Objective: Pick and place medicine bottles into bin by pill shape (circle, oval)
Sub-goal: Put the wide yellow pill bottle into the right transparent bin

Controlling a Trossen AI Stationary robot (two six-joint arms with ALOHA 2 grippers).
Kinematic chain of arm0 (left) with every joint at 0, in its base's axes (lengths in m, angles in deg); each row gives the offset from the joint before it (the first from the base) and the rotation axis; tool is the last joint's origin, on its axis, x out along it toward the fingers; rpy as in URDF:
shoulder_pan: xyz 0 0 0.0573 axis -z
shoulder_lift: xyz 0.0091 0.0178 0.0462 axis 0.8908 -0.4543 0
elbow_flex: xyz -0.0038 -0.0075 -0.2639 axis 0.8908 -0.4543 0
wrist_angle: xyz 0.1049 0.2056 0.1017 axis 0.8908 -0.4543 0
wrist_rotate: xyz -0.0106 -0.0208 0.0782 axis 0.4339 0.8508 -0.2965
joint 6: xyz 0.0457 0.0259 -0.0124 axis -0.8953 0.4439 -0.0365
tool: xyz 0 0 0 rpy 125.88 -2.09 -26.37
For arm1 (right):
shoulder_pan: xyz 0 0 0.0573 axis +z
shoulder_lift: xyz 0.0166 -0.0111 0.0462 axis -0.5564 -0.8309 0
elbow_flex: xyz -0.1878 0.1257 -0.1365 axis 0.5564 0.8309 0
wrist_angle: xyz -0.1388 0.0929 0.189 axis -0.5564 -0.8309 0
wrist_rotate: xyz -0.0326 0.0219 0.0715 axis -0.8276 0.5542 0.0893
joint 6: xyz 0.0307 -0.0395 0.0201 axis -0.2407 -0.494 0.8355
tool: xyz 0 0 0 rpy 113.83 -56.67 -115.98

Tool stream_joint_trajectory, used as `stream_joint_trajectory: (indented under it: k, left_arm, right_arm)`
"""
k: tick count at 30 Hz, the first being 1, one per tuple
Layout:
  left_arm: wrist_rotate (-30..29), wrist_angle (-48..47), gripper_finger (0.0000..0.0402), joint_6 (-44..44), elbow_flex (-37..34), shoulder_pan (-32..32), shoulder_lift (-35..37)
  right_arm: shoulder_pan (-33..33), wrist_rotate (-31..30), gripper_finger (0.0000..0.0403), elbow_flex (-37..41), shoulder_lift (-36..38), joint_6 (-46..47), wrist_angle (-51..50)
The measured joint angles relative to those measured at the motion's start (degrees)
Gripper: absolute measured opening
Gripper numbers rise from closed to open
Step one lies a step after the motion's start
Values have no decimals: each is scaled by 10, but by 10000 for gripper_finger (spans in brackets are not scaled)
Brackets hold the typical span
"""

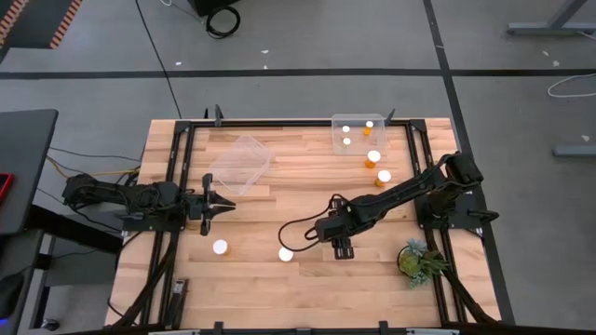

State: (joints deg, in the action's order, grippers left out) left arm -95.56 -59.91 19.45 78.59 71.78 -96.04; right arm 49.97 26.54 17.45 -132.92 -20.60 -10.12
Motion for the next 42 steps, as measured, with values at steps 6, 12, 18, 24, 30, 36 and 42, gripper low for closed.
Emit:
stream_joint_trajectory:
  k: [6,12,18,24,30,36,42]
  left_arm:
    - [0,0,59,0,0,0,0]
    - [0,0,53,0,0,0,0]
    - [0,0,54,0,0,0,0]
    - [0,0,59,0,0,0,0]
    - [0,0,51,0,0,0,0]
    - [0,0,56,0,0,0,0]
    - [0,0,58,0,0,0,0]
  right_arm:
    - [0,0,221,0,0,-12,10]
    - [0,-2,209,1,0,-13,10]
    - [0,-4,187,1,0,-13,11]
    - [0,-4,163,1,0,-13,10]
    - [0,-4,147,1,0,-13,10]
    - [-7,-4,136,-2,1,-14,1]
    - [-20,-4,136,-22,4,-26,-39]
